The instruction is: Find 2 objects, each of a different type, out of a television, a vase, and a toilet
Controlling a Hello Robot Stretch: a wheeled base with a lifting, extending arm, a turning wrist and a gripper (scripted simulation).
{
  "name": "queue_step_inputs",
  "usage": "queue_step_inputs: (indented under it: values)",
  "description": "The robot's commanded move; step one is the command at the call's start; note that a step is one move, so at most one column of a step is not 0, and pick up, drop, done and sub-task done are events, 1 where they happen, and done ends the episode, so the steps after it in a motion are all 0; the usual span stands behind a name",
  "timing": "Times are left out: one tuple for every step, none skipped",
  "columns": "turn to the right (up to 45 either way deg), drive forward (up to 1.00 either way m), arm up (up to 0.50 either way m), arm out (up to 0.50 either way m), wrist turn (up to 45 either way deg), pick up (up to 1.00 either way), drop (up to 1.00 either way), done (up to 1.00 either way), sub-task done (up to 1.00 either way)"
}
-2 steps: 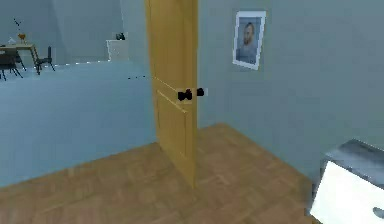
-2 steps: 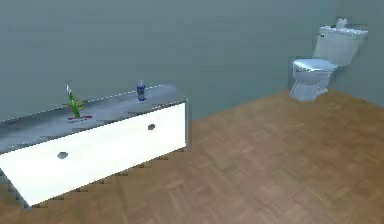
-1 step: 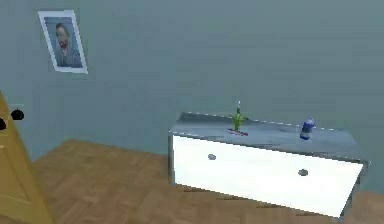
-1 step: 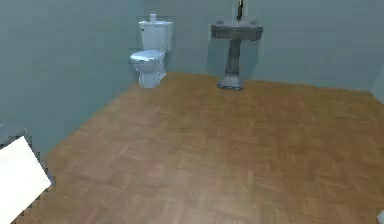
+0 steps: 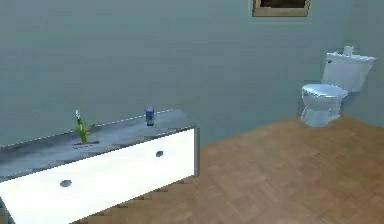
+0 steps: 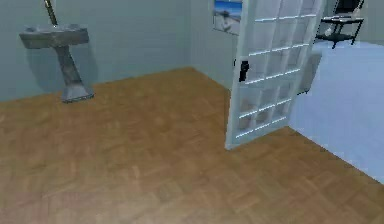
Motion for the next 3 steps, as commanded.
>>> queue_step_inputs:
  values:
    - [45.0, 0.0, 0.0, 0.0, 0.0, 0.0, 0.0, 0.0, 0.0]
    - [0.0, 1.0, 0.0, 0.0, 0.0, 0.0, 0.0, 0.0, 0.0]
    - [3.0, 0.0, 0.0, 0.0, 0.0, 0.0, 0.0, 0.0, 0.0]
